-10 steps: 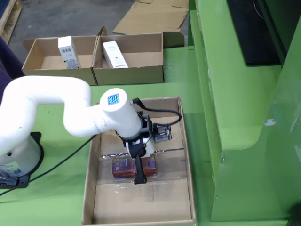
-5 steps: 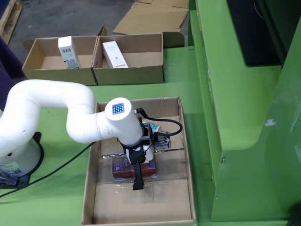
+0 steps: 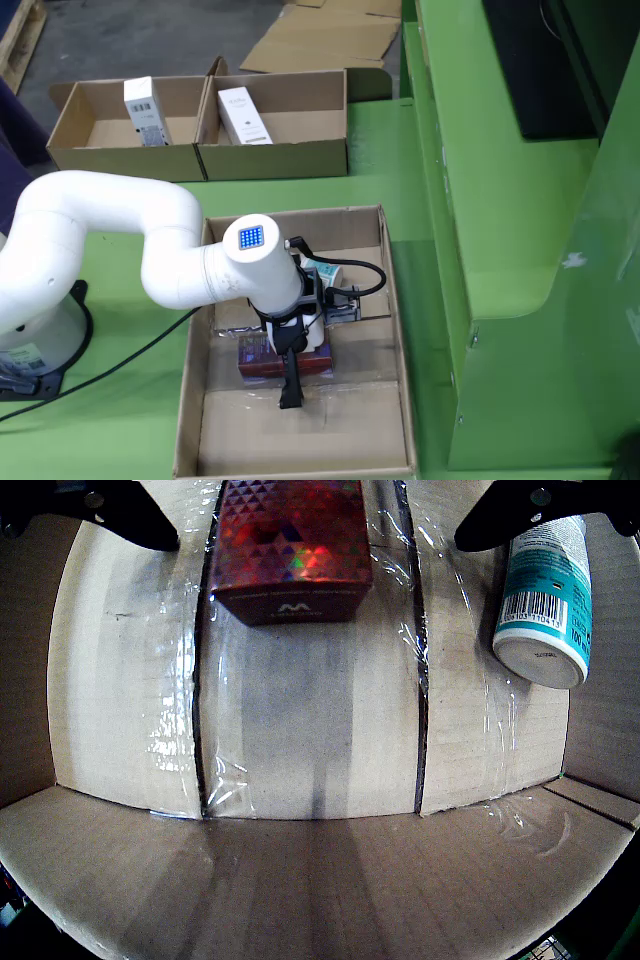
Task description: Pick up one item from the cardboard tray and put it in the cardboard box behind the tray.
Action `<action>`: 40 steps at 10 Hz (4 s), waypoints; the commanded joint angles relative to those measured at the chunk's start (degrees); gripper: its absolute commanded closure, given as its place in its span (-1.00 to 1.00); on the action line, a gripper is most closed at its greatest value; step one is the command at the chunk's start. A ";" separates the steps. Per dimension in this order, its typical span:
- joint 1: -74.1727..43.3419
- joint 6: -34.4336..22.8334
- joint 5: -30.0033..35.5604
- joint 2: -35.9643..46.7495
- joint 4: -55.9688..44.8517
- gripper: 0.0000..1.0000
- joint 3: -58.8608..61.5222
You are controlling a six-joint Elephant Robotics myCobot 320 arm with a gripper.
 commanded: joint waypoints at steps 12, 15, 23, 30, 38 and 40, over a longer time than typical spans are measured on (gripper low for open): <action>-0.18 -0.31 0.36 1.49 0.70 0.40 1.30; -0.18 -0.31 0.36 1.49 0.70 1.00 1.30; -0.18 -0.31 0.36 1.49 0.70 1.00 1.30; -0.16 -1.37 1.06 15.88 2.71 1.00 -11.33; -0.30 -1.26 1.76 40.43 6.53 1.00 -27.88; 0.82 -0.37 1.27 45.36 4.62 1.00 -27.71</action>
